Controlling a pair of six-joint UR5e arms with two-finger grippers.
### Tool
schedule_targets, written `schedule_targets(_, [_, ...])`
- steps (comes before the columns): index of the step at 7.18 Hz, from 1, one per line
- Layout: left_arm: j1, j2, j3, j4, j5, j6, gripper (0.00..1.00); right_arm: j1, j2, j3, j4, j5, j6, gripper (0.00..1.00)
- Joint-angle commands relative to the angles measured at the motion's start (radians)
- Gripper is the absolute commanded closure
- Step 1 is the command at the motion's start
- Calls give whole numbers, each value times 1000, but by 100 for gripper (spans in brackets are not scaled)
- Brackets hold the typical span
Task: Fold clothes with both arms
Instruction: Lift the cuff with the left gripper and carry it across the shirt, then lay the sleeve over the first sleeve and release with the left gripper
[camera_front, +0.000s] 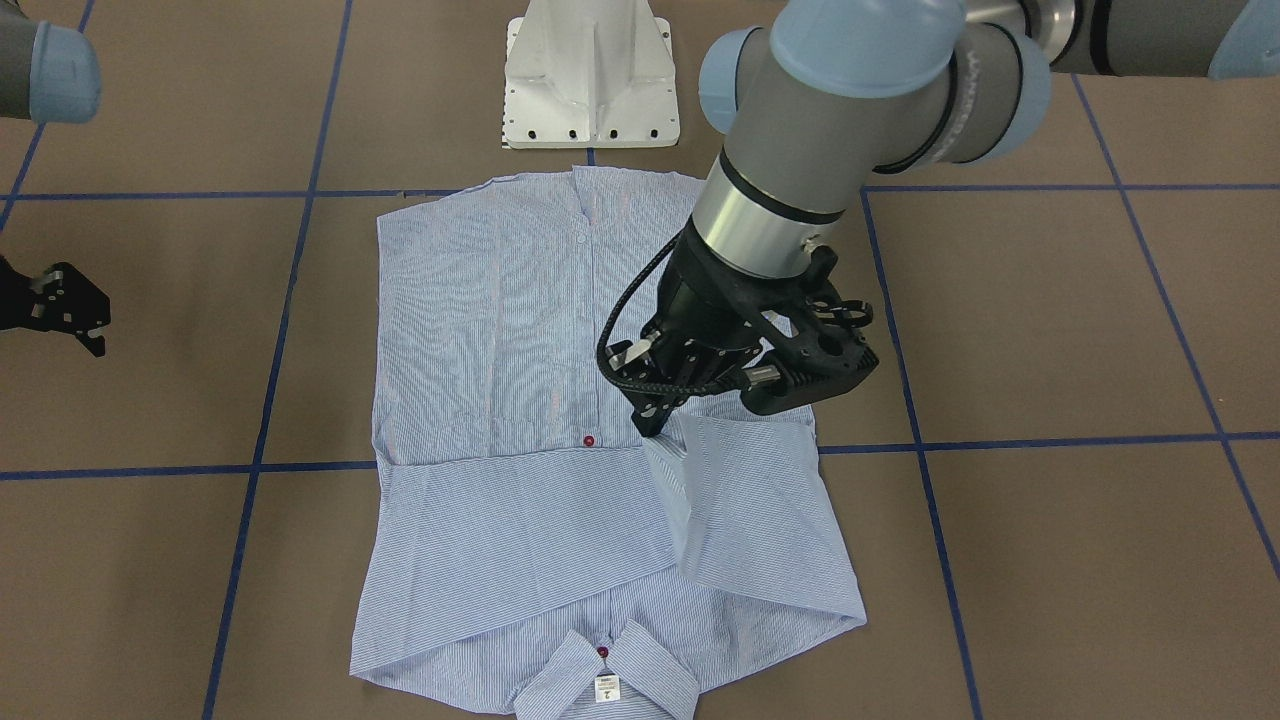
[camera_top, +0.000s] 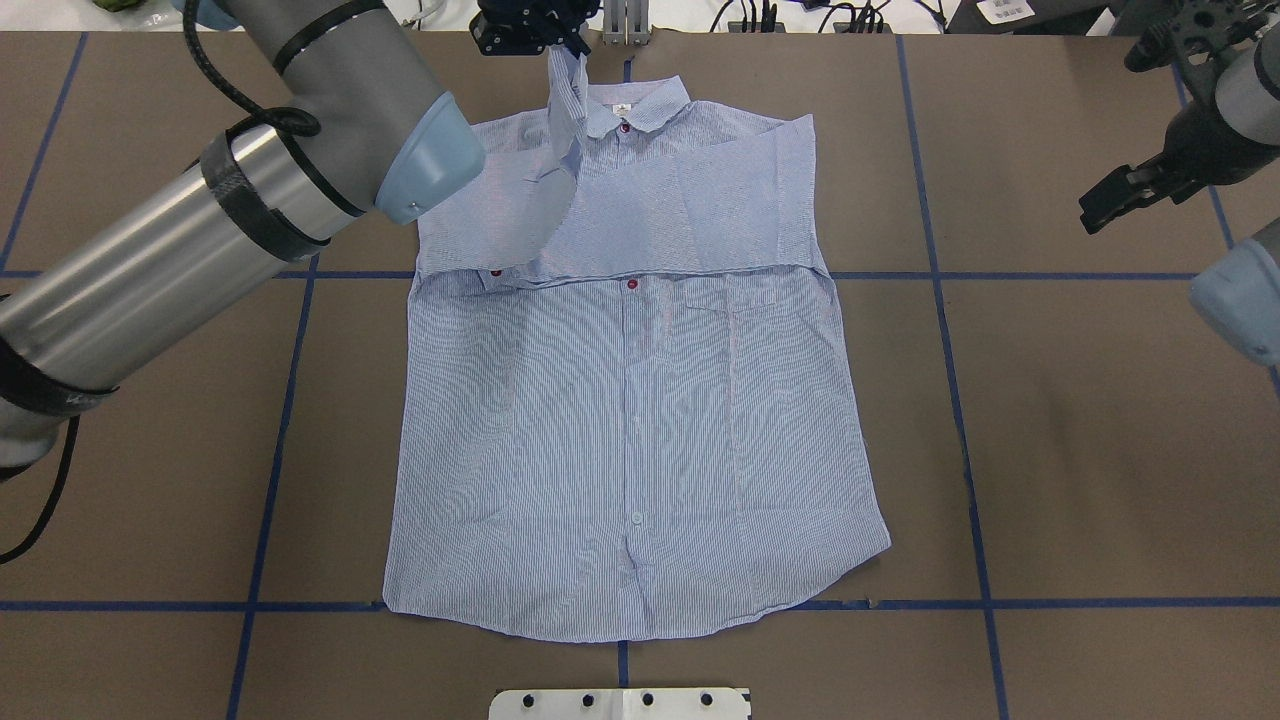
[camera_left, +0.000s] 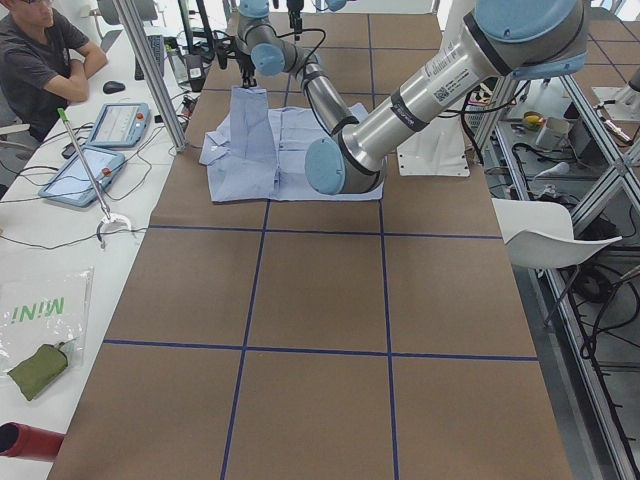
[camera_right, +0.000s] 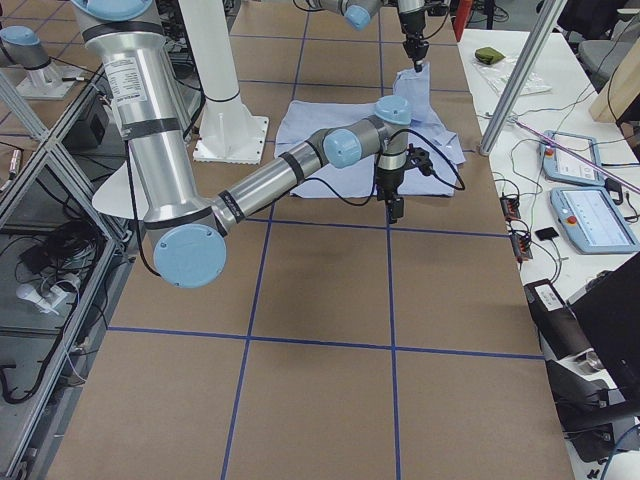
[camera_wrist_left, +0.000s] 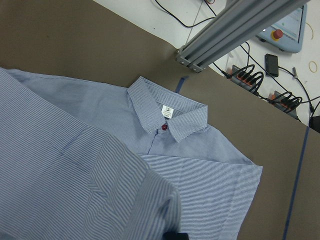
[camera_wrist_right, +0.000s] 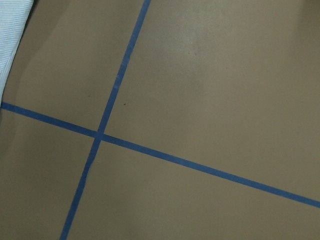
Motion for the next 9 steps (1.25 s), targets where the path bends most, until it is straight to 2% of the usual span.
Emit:
schedule_targets(1, [28, -11, 19, -30, 1, -27, 100, 0, -1, -4, 0, -1, 2, 0])
schedule_targets(3, [78, -5, 57, -87, 14, -39, 100, -1, -1, -5, 0, -4, 3, 0])
schedule_targets(6, [208, -37, 270, -356, 145, -79, 100, -1, -1, -17, 2, -7, 17, 0])
schedule_targets(8, [302, -112, 459, -548, 298, -79, 100, -3, 0, -18, 5, -5, 16, 0])
schedule_targets(9, [313, -112, 485, -588, 317, -77, 100, -1, 0, -18, 5, -5, 16, 0])
